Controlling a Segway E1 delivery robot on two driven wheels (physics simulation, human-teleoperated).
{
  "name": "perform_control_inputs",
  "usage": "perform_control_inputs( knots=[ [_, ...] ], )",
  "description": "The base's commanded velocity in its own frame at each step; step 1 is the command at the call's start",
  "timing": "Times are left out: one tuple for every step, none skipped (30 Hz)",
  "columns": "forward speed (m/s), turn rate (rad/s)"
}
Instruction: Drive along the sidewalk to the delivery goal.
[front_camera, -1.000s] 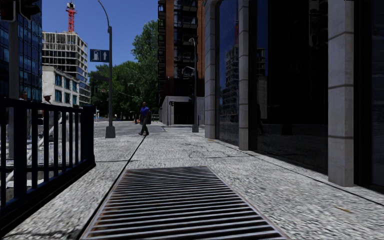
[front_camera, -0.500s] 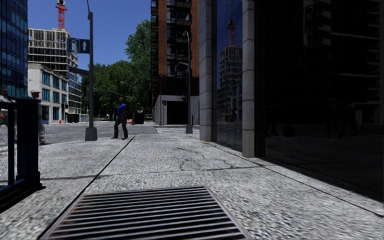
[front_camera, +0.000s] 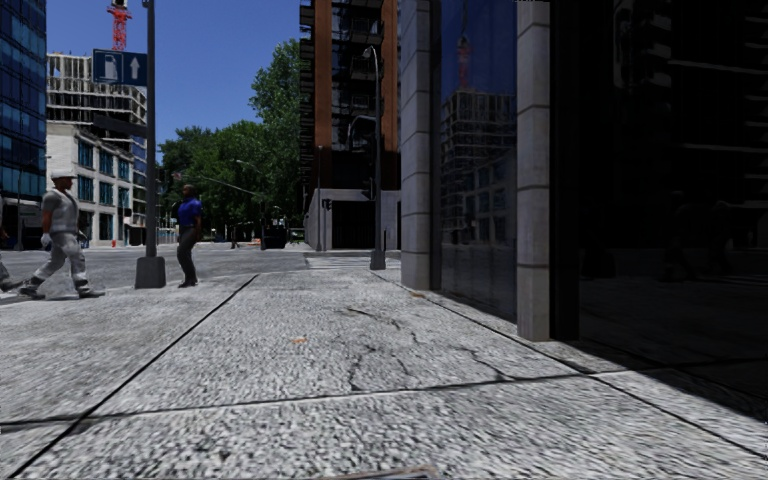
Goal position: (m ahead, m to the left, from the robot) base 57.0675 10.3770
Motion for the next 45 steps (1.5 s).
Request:
perform_control_inputs(
  knots=[
    [2.00,0.00],
    [2.00,0.00],
    [2.00,0.00],
    [2.00,0.00],
    [2.00,0.00],
    [2.00,0.00],
    [2.00,0.00],
    [2.00,0.00],
    [2.00,0.00],
    [2.00,0.00],
    [2.00,0.00],
    [2.00,0.00],
    [2.00,0.00],
    [2.00,0.00],
    [2.00,0.00],
    [2.00,0.00],
    [2.00,0.00],
    [2.00,0.00],
    [2.00,0.00],
    [2.00,0.00],
    [2.00,0.00],
    [2.00,0.00],
    [2.00,0.00],
    [2.00,0.00],
    [2.00,0.00],
    [2.00,0.00],
    [2.00,0.00],
    [2.00,0.00],
    [2.00,0.00],
    [2.00,0.00],
    [2.00,0.00],
    [2.00,0.00],
    [2.00,0.00],
    [2.00,0.00],
    [2.00,0.00],
    [2.00,0.00],
    [2.00,0.00],
    [2.00,0.00],
    [2.00,0.00],
    [2.00,0.00],
    [2.00,0.00],
    [2.00,0.00],
    [2.00,0.00],
    [2.00,0.00],
    [2.00,0.00]
  ],
)
